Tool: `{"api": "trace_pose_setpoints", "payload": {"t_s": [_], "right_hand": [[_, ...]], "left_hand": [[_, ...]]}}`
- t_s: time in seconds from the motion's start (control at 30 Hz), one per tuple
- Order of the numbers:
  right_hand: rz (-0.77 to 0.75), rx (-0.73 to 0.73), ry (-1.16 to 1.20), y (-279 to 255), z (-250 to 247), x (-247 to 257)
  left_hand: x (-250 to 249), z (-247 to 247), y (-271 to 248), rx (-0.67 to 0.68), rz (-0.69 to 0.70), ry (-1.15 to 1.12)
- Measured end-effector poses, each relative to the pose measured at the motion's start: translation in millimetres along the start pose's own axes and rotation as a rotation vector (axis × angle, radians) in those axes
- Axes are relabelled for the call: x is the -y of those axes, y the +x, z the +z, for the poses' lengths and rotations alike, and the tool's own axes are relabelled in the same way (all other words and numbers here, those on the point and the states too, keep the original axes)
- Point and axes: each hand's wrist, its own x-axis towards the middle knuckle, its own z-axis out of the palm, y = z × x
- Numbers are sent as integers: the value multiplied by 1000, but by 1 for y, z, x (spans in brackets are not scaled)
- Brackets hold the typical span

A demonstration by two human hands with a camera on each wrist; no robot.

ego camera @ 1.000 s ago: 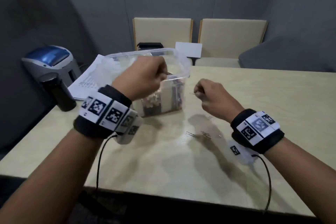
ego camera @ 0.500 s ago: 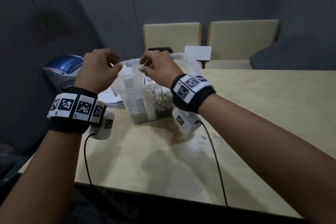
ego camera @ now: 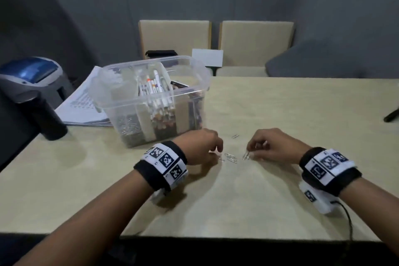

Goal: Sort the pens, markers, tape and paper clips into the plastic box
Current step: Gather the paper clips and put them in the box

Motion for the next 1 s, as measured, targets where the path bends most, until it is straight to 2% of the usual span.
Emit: {"api": "trace_pose_setpoints", "payload": {"t_s": [0.23, 0.37, 0.53, 0.77, 1.0], "right_hand": [[-110, 4, 31, 9, 16, 6], [-51, -5, -1, 16, 19, 14], [17, -18, -46, 17, 19, 22], [3, -20, -50, 22, 20, 28], [14, -16, 101, 18, 20, 32]], "left_hand": [[-1, 10, 25, 69, -99, -68], [1, 12, 28, 103, -125, -108], [-2, 17, 23, 165, -67, 33], [-1, 15, 22, 76, -50, -9], [3, 6, 22, -84, -64, -129]]}}
